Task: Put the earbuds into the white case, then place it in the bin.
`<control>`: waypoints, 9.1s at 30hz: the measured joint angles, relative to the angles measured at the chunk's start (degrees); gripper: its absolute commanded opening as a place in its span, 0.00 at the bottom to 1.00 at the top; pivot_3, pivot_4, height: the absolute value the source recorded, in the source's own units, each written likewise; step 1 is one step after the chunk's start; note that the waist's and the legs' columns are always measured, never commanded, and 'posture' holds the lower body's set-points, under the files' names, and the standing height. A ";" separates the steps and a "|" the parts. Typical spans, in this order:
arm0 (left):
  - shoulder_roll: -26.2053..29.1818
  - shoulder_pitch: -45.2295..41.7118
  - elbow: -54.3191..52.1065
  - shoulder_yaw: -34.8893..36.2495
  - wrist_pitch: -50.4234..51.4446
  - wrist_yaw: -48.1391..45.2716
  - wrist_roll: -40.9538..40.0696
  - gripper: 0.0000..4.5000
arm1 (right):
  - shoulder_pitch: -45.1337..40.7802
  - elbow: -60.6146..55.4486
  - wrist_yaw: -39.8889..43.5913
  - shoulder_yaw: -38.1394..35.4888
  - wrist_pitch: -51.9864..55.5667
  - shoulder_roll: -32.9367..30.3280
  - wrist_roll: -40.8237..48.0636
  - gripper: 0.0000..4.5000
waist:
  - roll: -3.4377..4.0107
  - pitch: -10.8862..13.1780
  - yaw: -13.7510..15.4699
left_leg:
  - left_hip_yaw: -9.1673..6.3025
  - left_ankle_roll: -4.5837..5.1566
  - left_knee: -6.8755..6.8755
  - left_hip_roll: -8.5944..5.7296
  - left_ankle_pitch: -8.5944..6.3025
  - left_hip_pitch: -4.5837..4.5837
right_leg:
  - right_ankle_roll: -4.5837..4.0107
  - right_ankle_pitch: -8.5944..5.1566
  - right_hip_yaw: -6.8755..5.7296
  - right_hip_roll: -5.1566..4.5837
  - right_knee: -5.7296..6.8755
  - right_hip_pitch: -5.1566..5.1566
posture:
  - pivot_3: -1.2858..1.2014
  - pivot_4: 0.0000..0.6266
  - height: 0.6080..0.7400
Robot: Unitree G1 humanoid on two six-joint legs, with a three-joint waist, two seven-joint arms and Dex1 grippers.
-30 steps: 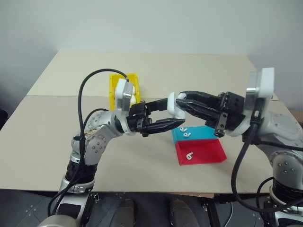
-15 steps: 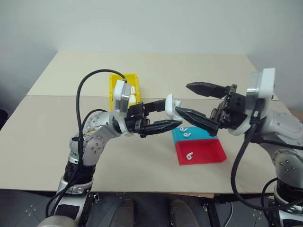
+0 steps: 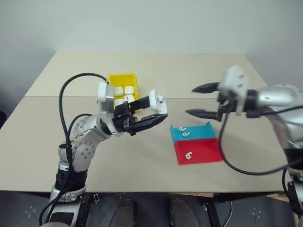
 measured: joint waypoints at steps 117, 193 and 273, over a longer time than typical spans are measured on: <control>0.29 5.76 -6.26 -0.31 -3.54 5.77 1.41 0.63 | -16.71 44.82 17.86 15.14 -30.90 16.58 -38.33 0.48 | 0.07 0.06 -1.17 | -0.51 -0.24 -0.30 -0.11 0.09 0.36 | -0.11 0.04 -0.02 -0.19 0.15 0.14 | 0.52 0.24 1.00; -3.90 -6.90 10.56 -3.93 -2.95 -6.86 1.40 0.63 | 18.15 -38.60 -34.19 -26.54 33.89 15.84 48.91 0.22 | 0.14 0.12 0.38 | -0.58 -0.21 -0.24 -0.05 0.09 -0.02 | -0.05 0.01 -0.05 0.00 -0.01 0.00 | 0.52 0.24 1.00; -11.09 -25.55 54.09 5.83 -22.41 50.46 39.32 0.63 | 17.87 -37.46 -31.54 -17.28 35.17 12.33 22.34 0.01 | 0.12 0.09 1.28 | -0.64 -0.17 0.19 -0.12 0.08 -0.94 | 0.00 0.18 -0.10 -0.03 0.29 -0.88 | 0.52 0.24 1.00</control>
